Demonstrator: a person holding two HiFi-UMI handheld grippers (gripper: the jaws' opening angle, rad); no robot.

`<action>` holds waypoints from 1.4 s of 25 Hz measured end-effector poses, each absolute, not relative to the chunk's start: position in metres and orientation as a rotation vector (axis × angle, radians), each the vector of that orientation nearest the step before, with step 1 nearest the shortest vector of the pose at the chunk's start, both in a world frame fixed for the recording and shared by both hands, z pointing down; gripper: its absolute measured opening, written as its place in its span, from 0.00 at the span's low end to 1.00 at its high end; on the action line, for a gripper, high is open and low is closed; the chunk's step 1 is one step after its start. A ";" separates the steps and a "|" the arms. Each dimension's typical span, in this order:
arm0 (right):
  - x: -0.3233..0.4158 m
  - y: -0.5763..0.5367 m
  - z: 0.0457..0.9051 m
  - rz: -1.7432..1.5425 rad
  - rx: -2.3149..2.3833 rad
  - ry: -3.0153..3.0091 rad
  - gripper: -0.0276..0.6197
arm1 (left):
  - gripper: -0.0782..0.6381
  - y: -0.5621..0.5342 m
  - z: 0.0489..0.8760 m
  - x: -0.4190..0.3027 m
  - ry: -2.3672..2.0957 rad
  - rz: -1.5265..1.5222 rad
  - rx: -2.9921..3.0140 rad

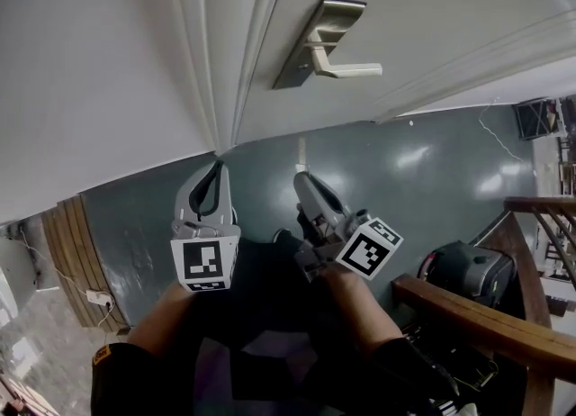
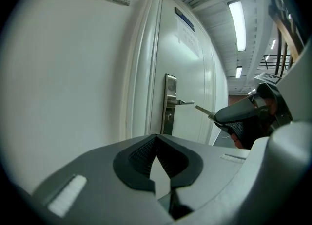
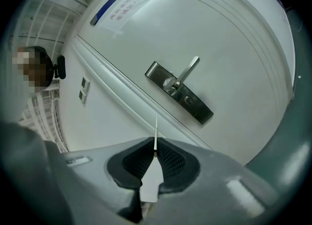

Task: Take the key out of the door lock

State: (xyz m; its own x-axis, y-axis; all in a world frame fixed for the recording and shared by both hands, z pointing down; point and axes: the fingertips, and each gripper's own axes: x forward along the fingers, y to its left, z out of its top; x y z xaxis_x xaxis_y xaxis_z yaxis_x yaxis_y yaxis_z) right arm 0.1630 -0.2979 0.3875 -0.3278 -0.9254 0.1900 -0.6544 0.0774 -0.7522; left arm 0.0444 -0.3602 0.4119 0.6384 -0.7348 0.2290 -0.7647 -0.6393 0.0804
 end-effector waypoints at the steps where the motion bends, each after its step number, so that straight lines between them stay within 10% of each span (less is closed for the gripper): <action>1: 0.164 -0.294 0.385 -1.107 -1.575 2.026 0.07 | 0.13 -0.357 0.409 0.047 -1.235 0.254 2.701; 35: 0.083 -0.046 0.363 -0.703 -1.685 2.477 0.07 | 0.13 -0.082 0.365 -0.048 -1.532 0.293 2.607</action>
